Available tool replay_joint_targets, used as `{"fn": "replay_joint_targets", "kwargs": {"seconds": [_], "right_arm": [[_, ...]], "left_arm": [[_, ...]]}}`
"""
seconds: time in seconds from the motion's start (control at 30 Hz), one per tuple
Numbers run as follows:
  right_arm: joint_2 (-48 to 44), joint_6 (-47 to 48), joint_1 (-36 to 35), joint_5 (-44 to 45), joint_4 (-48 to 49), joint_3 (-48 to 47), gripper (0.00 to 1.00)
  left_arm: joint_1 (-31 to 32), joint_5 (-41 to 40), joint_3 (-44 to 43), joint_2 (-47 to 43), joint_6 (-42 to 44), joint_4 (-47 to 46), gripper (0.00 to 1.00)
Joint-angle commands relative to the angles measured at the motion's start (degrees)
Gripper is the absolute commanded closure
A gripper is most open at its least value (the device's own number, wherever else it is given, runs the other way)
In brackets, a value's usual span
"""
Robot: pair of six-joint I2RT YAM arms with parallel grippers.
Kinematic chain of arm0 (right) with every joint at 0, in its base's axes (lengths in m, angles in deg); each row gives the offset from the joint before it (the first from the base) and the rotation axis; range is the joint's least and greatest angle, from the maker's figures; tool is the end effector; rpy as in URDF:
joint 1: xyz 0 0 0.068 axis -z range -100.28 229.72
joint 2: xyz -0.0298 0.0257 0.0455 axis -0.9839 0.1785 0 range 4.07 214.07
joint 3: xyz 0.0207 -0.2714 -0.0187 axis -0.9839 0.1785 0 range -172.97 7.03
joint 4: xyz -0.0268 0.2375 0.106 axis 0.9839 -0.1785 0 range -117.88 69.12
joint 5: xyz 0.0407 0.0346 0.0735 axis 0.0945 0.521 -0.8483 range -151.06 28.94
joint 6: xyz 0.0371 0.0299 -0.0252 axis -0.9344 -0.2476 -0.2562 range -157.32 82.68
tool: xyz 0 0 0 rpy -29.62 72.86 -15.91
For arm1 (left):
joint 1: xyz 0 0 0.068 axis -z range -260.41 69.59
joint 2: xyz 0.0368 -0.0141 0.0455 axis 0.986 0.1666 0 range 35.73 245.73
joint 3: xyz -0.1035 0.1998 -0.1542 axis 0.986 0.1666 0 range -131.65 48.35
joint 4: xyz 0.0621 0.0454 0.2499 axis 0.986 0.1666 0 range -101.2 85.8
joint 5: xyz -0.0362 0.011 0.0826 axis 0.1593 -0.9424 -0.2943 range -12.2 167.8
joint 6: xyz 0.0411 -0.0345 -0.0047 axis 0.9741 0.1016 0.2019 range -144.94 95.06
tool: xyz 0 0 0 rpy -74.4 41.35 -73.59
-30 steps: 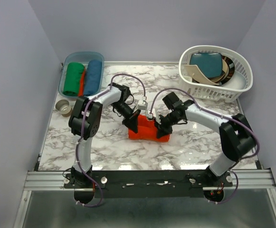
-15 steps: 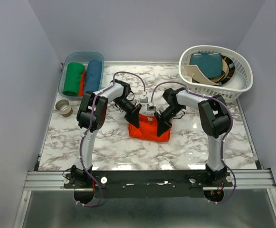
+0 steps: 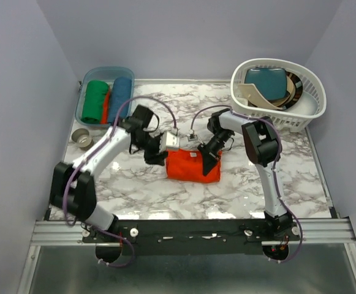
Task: Roll the t-shirts
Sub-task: Roll the T-shirt to the center of the board.
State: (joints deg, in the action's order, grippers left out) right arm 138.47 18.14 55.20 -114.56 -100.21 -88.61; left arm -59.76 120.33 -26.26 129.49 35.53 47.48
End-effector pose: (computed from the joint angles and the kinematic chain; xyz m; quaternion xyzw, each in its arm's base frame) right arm 0.3416 0.1873 0.1115 0.4730 -0.7340 -0.4786 0.0925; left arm 0.2812 -0.1316 0.2553 0.6318 0.6790 -0.3054 0.2157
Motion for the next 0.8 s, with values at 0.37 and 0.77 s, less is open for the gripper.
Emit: {"fn": "replay_joint_targets", "kwargs": {"seconds": [0.37, 0.77], "right_arm": [[10.61, -7.56, 2.01, 5.16, -8.03, -7.28, 0.97], [11.23, -8.18, 2.01, 5.51, -8.12, -7.81, 0.94]], "left_arm": [[28.48, -27.04, 59.57, -33.12, -2.91, -85.73, 0.31], [33.5, -41.98, 62.57, -9.48, 5.01, -110.0, 0.29]]}}
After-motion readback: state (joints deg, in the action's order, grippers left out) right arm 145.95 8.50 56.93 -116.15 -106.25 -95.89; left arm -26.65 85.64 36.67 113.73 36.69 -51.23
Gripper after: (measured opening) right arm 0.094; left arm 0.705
